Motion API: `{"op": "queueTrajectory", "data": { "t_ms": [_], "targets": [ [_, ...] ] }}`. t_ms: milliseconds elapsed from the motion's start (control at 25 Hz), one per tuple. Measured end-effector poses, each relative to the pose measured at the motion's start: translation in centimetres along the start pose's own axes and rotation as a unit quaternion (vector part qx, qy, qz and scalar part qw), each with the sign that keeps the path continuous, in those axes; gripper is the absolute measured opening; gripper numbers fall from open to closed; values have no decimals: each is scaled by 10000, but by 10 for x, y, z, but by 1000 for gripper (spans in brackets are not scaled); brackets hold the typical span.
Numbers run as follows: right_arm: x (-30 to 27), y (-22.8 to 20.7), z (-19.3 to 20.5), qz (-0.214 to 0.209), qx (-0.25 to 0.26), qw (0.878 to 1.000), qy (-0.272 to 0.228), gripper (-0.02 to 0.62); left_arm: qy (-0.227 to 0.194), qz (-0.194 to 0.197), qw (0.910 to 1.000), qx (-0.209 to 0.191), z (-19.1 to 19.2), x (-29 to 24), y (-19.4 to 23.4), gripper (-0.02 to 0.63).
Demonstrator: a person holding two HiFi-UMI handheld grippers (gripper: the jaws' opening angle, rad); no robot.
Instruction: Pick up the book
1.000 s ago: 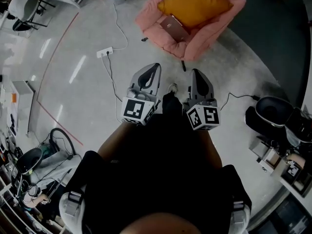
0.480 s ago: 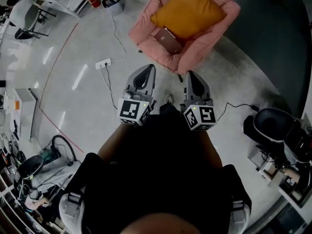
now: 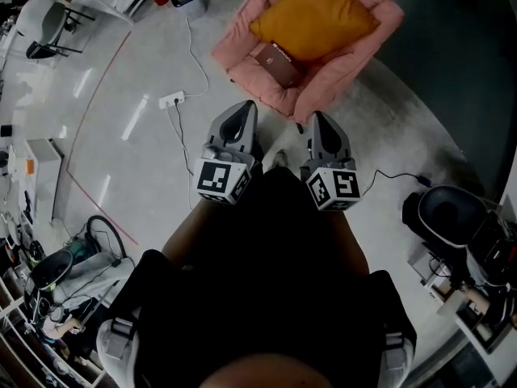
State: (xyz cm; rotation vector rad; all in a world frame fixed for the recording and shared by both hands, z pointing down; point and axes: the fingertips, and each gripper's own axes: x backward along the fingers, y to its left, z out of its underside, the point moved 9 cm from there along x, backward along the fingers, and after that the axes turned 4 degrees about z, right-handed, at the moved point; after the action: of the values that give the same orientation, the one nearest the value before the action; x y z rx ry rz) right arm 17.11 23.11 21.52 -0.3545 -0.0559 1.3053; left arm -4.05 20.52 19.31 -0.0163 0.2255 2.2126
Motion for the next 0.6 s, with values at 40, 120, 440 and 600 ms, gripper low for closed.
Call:
{"op": "queueTrajectory", "data": {
  "t_ms": [40,120,440,600],
  "targets": [
    [-3,0,1,-13,-9,10000,17,2,25,1,10000,-2,1,-2,2,8],
    [-10,1,2,-34,-11,10000,53,2,65,16,10000,0,2,-8,7,8],
    [-49,-2,3,42,-89,9999,119,2,29,129,9999,50,-2,-47,41,8],
    [-76,-6,-2,92,-74,9998,131,2,31,222,9997,11,-10,-72,57,8]
  ]
}}
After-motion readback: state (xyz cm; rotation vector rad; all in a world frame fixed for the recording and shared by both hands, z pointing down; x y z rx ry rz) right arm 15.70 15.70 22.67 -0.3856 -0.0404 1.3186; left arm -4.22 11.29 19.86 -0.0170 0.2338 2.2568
